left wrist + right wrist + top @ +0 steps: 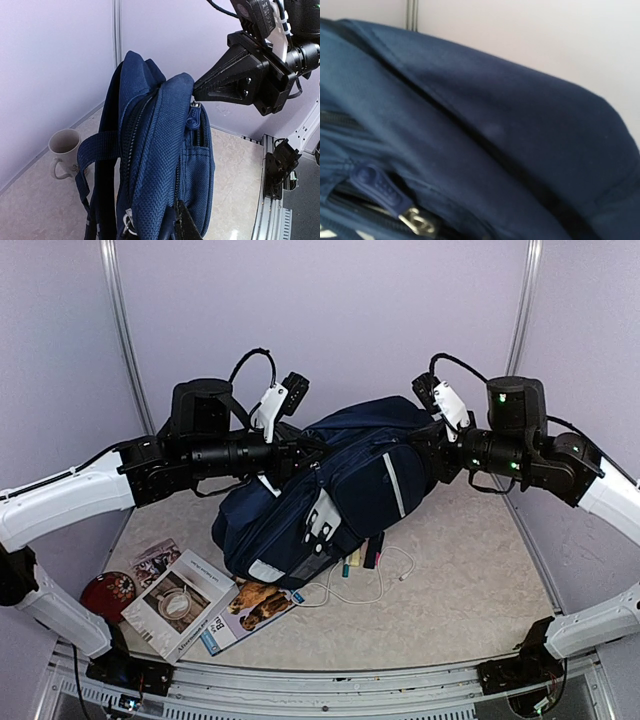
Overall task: Pack the student bag
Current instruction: Unzip the upper front pocket of the student bag.
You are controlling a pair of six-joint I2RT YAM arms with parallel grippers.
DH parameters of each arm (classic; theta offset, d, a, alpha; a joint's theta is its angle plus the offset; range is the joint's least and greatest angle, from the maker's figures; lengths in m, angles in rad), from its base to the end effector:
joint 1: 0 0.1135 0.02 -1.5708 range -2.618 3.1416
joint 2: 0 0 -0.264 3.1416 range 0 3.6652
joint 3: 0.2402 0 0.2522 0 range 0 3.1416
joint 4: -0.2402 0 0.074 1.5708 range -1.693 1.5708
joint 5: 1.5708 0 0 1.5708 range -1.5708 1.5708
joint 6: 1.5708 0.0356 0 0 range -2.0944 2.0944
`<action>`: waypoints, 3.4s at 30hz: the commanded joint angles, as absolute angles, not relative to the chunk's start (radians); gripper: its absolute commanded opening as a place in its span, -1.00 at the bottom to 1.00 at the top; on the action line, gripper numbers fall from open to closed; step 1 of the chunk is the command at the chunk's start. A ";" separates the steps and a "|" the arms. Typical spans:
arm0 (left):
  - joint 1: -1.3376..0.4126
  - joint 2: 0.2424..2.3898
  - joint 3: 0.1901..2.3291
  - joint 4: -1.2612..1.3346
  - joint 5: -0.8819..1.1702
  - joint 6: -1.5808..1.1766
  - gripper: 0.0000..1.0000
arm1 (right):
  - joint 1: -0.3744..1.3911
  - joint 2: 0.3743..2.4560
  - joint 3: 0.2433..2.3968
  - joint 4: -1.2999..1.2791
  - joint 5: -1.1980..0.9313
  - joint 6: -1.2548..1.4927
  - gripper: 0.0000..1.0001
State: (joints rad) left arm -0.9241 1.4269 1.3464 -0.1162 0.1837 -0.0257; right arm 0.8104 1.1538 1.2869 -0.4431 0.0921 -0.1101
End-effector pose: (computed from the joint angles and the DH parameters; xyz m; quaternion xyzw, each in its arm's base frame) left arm 0.1985 -0.2737 0.3936 0.3867 0.6682 -0.3519 0.5293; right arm 0.1761 0.1804 0.4135 -0.3341 0.7350 0.1671 0.5659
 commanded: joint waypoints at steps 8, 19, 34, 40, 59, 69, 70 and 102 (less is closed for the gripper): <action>-0.913 1.386 1.347 -0.030 0.182 -0.037 -1.00 | 0.787 1.115 1.269 -0.327 -0.151 -0.119 -0.81; -0.913 1.403 1.365 -0.027 0.197 -0.043 -1.00 | 1.004 1.321 1.503 -0.547 0.250 -0.330 -0.42; -0.914 1.406 1.375 -0.047 0.225 -0.024 -1.00 | 0.988 1.426 1.652 -0.695 0.406 -0.345 -0.20; -0.927 1.400 1.371 -0.047 0.235 -0.001 -1.00 | 0.987 1.495 1.722 -0.769 0.472 -0.376 -0.12; -0.946 1.391 1.360 -0.054 0.242 0.045 -1.00 | 0.962 1.590 1.859 -0.881 0.537 -0.419 -0.49; -0.934 1.370 1.334 -0.039 0.216 0.027 -1.00 | 0.933 1.536 1.782 -0.824 0.469 -0.364 -1.00; -0.930 1.368 1.329 -0.036 0.213 0.022 -1.00 | 0.918 1.518 1.767 -0.802 0.446 -0.353 -1.00; -0.866 1.235 0.995 0.304 0.254 0.051 -0.97 | 0.661 1.385 1.712 -0.231 -0.239 -0.144 -1.00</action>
